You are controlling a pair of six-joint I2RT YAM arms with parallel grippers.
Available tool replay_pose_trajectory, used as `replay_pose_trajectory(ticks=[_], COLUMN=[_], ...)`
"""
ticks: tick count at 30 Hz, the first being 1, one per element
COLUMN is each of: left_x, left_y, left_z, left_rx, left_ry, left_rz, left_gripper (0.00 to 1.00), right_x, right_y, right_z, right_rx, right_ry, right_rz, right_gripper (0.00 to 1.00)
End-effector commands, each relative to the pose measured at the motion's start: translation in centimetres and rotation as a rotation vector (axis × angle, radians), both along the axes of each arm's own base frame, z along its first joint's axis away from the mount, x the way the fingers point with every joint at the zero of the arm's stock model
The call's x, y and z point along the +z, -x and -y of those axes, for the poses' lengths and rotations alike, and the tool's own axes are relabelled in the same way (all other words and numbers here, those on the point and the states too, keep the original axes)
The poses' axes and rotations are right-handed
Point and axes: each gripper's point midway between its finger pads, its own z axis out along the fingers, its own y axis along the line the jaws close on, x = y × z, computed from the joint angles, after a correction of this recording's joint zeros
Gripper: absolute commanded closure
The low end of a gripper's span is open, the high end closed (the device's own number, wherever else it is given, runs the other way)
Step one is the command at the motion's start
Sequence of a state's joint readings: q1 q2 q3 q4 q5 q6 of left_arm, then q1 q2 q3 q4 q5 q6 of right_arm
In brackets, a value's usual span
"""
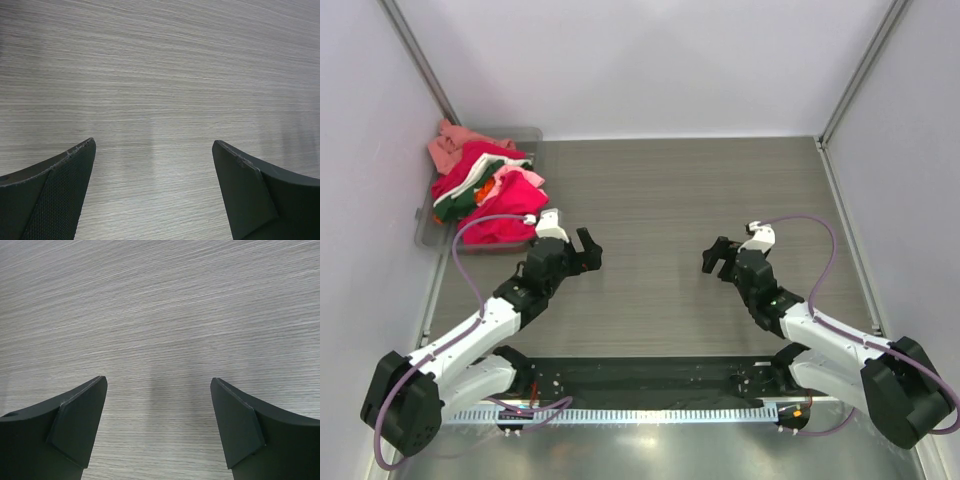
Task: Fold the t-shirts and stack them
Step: Grab the tshirt from the pile
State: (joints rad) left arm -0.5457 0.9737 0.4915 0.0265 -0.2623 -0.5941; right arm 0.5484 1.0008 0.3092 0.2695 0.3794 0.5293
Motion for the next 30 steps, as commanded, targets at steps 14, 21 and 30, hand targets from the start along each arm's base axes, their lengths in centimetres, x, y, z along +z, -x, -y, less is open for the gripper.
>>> replay_pose_trajectory(ticks=[14, 21, 30], left_x=[0.3, 2.0, 6.9], left_y=[-0.8, -1.0, -5.1], left_z=[-3.0, -5.4, -12.5], left_rx=[0.179, 0.367, 0.661], left_ry=[-0.059, 0.026, 0.105], left_rz=[0.009, -0.121, -0.092], left_gripper=[0.0, 0.04, 0.17], right_x=[0.9, 2.0, 1.7], right_y=[1.8, 2.6, 2.8], right_z=[0.8, 0.8, 0.8], right_rx=[-0.037, -0.009, 0.002], right_ry=[-0.011, -0.059, -0.057], right_rz=[-0.111, -0.037, -0.042], right_gripper=[0.15, 0.19, 0.2])
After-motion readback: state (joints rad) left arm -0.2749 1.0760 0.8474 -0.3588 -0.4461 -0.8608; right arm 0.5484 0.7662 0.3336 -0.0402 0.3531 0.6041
